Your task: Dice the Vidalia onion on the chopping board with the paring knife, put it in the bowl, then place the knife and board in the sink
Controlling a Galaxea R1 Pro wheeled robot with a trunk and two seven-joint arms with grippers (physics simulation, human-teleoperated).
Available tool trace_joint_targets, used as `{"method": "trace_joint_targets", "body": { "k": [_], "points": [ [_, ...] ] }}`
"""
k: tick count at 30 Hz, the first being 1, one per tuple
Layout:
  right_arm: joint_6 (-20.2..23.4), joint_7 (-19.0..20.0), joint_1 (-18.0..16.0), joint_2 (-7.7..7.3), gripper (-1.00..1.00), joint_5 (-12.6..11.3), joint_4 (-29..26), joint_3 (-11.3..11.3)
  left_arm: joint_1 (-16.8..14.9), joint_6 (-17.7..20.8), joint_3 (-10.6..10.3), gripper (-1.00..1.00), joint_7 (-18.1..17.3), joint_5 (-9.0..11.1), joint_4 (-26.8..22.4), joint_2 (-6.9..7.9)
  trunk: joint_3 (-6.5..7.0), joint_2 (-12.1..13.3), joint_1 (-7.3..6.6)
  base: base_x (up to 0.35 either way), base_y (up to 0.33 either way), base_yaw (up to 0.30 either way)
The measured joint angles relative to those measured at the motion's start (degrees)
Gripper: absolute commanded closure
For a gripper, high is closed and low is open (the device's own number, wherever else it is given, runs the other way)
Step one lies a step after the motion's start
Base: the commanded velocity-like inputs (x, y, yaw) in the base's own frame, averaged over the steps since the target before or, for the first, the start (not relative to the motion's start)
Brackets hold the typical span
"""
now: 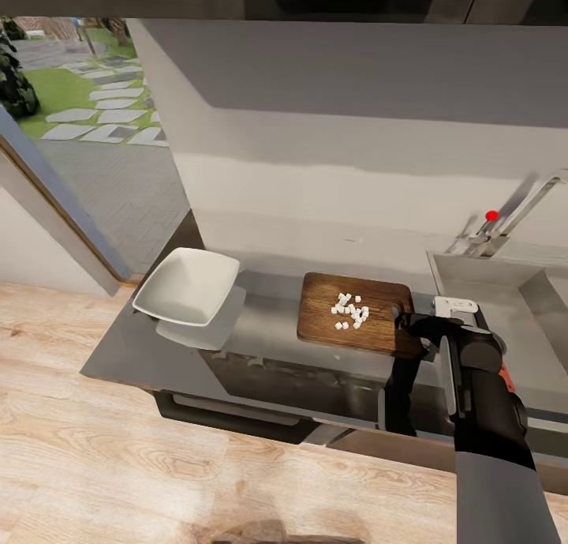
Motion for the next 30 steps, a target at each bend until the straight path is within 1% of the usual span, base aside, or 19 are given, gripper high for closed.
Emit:
{"method": "trace_joint_targets", "body": {
  "k": [1,2,3,4,19,24,25,26,27,30],
  "points": [
    [0.00,-0.01,0.00,0.00,-1.00,0.01,0.00,0.00,0.00,0.00,0.00,-1.00,-0.01,0.00,0.00,0.00,0.00,0.00,0.00,0.000,0.000,0.000],
    [0.00,-0.01,0.00,0.01,1.00,0.02,0.00,0.01,0.00,0.00,-0.01,-1.00,0.00,0.00,0.00,0.00,0.00,0.00,0.00,0.000,0.000,0.000],
    [-0.04,-0.03,0.00,0.02,1.00,-0.52,0.09,0.02,0.00,0.00,-0.01,-1.00,0.00,0.00,0.00,0.00,0.00,0.00,0.00,0.000,0.000,0.000],
    [-0.06,-0.03,0.00,0.03,1.00,-0.56,0.10,0.02,0.00,0.00,-0.02,-1.00,-0.01,0.00,0.01,0.00,0.00,0.00,0.00,0.000,0.000,0.000],
    [-0.15,-0.19,0.00,0.05,1.00,-0.65,0.32,-0.06,-0.01,0.00,0.00,-1.00,-0.01,0.00,0.12,0.01,0.12,0.00,0.00,0.000,0.000,0.000],
    [0.06,0.00,0.02,0.01,1.00,0.41,0.54,-0.07,0.00,0.00,-0.01,-1.00,-0.01,0.00,0.16,0.05,0.52,0.02,0.01,0.000,0.000,0.000],
    [0.05,-0.06,0.02,0.00,1.00,1.11,0.53,-0.10,0.00,0.00,-0.01,-1.00,-0.02,0.00,0.12,0.07,0.61,0.02,0.01,0.000,0.000,0.000],
    [0.04,-0.05,0.02,0.00,1.00,1.27,0.52,-0.08,0.00,0.00,0.00,-1.00,-0.02,0.00,0.10,0.08,0.70,0.02,0.01,0.000,0.000,0.000],
    [0.07,0.03,0.02,0.01,1.00,0.46,0.49,-0.06,0.00,0.00,-0.04,-1.00,-0.02,0.00,0.10,0.08,0.79,0.02,0.01,0.000,0.000,0.000],
    [0.07,0.07,0.02,0.08,1.00,0.72,0.44,-0.08,0.00,0.00,-0.01,-1.00,-0.02,0.00,0.13,0.09,1.07,0.02,0.01,0.000,0.000,0.000]
  ]
}}
